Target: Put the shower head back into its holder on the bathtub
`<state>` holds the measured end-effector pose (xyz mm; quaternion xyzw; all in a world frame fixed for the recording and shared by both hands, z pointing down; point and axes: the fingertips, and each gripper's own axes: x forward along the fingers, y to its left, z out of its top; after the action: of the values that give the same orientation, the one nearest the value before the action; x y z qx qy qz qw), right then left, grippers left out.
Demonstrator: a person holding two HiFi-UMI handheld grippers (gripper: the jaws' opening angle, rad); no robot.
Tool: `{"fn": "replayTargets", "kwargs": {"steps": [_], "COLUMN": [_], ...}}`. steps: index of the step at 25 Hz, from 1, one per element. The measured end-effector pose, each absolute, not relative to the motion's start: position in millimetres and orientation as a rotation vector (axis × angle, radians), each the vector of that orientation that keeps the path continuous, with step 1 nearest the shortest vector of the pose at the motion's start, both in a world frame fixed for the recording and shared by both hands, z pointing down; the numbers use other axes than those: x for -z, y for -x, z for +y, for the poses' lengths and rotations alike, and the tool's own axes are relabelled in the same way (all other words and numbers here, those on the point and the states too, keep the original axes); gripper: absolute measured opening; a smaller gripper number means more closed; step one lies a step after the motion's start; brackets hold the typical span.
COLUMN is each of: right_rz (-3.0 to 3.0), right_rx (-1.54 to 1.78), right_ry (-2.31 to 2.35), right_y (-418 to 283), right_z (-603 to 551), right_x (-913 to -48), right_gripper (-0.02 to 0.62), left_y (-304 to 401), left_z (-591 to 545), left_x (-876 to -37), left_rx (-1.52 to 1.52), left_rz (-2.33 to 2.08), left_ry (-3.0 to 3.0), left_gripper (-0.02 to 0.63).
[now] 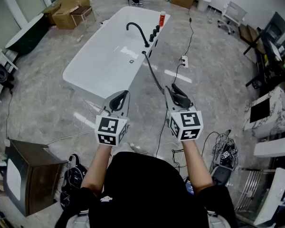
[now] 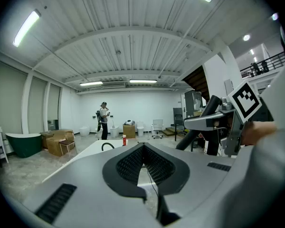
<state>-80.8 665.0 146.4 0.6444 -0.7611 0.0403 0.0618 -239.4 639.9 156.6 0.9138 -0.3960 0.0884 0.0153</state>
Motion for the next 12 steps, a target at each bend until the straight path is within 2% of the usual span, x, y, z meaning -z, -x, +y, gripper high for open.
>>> {"fn": "replayTargets", "kwargs": {"steps": [12], "right_rz": [-2.316], "right_rx": [-0.122], "right_ry": [-1.956], "right_y": [69.3], "right_z": [677.0], "right_x": [-148.6], "right_gripper": [0.104], "left_y": [232.8], "left_z": [658.2], "left_x": [-160.9], "left_rx": [-0.294], "left_rz": [-1.256], "left_ry": [-2.84], "left_gripper": [0.014]}}
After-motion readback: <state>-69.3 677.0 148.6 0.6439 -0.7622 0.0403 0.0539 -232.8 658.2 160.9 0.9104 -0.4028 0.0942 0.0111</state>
